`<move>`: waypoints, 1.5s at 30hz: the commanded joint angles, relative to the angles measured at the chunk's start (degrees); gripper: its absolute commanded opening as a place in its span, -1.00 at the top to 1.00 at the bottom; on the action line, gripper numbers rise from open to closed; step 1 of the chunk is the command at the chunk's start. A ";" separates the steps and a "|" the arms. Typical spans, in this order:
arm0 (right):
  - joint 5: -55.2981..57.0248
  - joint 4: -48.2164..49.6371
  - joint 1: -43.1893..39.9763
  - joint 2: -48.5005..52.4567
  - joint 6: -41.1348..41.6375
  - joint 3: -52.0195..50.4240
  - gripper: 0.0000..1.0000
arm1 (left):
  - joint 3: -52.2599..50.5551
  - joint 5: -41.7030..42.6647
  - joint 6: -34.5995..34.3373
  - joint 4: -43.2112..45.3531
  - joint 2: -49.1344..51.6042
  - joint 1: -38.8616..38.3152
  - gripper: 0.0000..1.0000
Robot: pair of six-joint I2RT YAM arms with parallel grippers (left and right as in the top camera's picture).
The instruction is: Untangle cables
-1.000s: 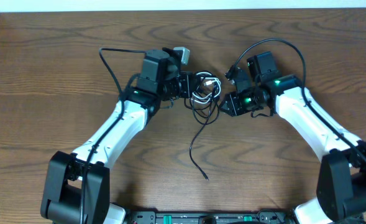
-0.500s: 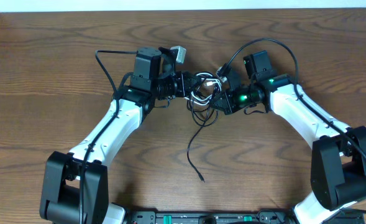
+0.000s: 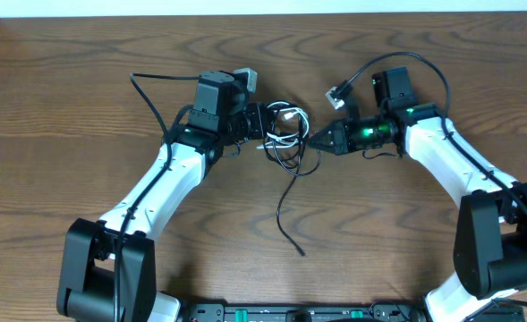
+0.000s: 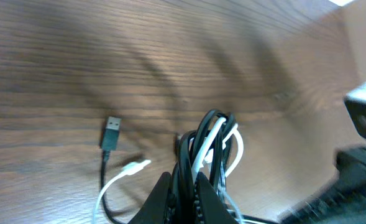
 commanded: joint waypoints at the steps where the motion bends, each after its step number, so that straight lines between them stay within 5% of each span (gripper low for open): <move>1: -0.13 -4.48 0.26 -0.26 1.79 0.22 0.98 | -0.02 -6.75 1.18 0.09 -1.51 0.24 0.85; 10: -2.75 -8.37 2.97 -0.26 5.01 0.22 0.98 | -0.02 -10.54 -0.35 0.52 -1.51 0.24 0.85; 14: 4.33 -8.13 2.99 -0.26 5.92 0.22 0.98 | -0.02 -10.67 -1.18 0.90 -1.51 0.24 0.85; 15: 6.73 -7.39 2.99 -0.26 6.34 0.22 0.84 | -0.02 -9.79 -1.18 0.94 -1.49 0.24 0.85; 16: 10.84 -5.66 2.99 -0.24 6.34 0.22 0.42 | -0.02 -7.63 -1.16 0.96 -1.51 0.24 0.85; 21: 17.16 -2.21 3.02 -0.24 7.21 0.22 0.01 | 0.00 1.38 -1.18 1.29 -1.51 0.26 0.85; 25: 19.58 -2.03 3.02 -0.24 1.81 0.22 0.01 | 0.00 8.28 -1.18 2.27 -1.51 0.26 0.85; 29: 19.56 -2.71 2.99 -0.24 -2.16 0.22 0.37 | 0.00 12.39 -3.17 3.87 -1.51 0.70 0.85; 37: 14.45 -3.30 4.98 -0.24 -6.45 0.22 0.38 | 0.00 12.94 -4.22 4.57 -1.51 2.01 0.85; 45: 24.17 -3.15 8.00 -0.20 -6.36 0.22 0.49 | 0.00 13.33 -6.80 4.55 -1.51 2.01 0.85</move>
